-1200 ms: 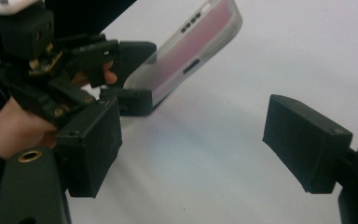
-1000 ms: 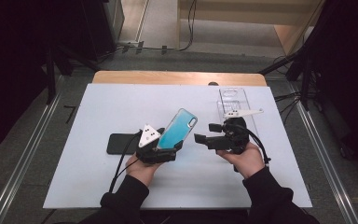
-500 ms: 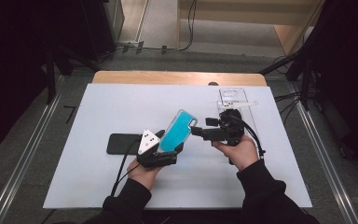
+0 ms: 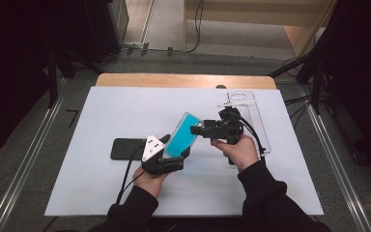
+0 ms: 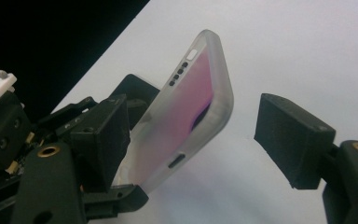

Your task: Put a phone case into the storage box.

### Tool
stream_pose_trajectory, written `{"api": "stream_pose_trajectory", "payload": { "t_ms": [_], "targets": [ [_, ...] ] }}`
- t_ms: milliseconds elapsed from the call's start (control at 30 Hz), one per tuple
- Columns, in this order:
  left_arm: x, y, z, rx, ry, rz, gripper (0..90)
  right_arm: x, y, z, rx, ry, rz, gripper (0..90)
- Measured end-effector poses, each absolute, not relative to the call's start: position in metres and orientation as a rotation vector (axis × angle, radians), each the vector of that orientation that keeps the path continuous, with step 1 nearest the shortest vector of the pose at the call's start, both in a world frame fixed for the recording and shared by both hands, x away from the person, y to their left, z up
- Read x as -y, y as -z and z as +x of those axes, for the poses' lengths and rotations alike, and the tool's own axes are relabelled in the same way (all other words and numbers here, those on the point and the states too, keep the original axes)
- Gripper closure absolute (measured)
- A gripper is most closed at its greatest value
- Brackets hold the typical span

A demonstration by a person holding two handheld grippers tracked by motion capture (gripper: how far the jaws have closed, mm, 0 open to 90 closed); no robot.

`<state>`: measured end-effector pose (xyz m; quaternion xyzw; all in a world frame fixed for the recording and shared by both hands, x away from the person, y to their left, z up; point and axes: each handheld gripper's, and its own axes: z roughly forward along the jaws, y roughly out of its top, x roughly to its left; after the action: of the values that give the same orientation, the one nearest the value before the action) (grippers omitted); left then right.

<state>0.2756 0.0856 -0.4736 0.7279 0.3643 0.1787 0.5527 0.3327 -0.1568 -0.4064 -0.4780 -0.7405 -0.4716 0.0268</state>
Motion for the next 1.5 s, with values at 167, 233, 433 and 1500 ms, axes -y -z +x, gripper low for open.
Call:
{"api": "stream_pose_trajectory", "payload": {
  "t_ms": [167, 233, 433, 1500],
  "targets": [
    [-0.086, 0.473, 0.275, -0.859, -0.430, 1.718, 16.9, 0.155, 0.411, 0.341, 2.176, 1.438, -1.499, 43.4],
    [-0.086, 0.473, 0.275, -0.862, -0.430, 1.714, 16.8, 0.156, 0.412, 0.344, 2.139, 1.419, -1.517, 51.4],
    [-0.085, 0.473, 0.274, -0.857, -0.425, 1.711, 16.8, 0.163, 0.412, 0.347, 2.046, 1.414, -1.539, 73.0],
    [-0.084, 0.437, 0.278, -0.910, -0.141, 1.887, 13.1, 0.167, 0.393, 0.332, 2.276, 1.397, -1.515, 77.2]
  ]
}}
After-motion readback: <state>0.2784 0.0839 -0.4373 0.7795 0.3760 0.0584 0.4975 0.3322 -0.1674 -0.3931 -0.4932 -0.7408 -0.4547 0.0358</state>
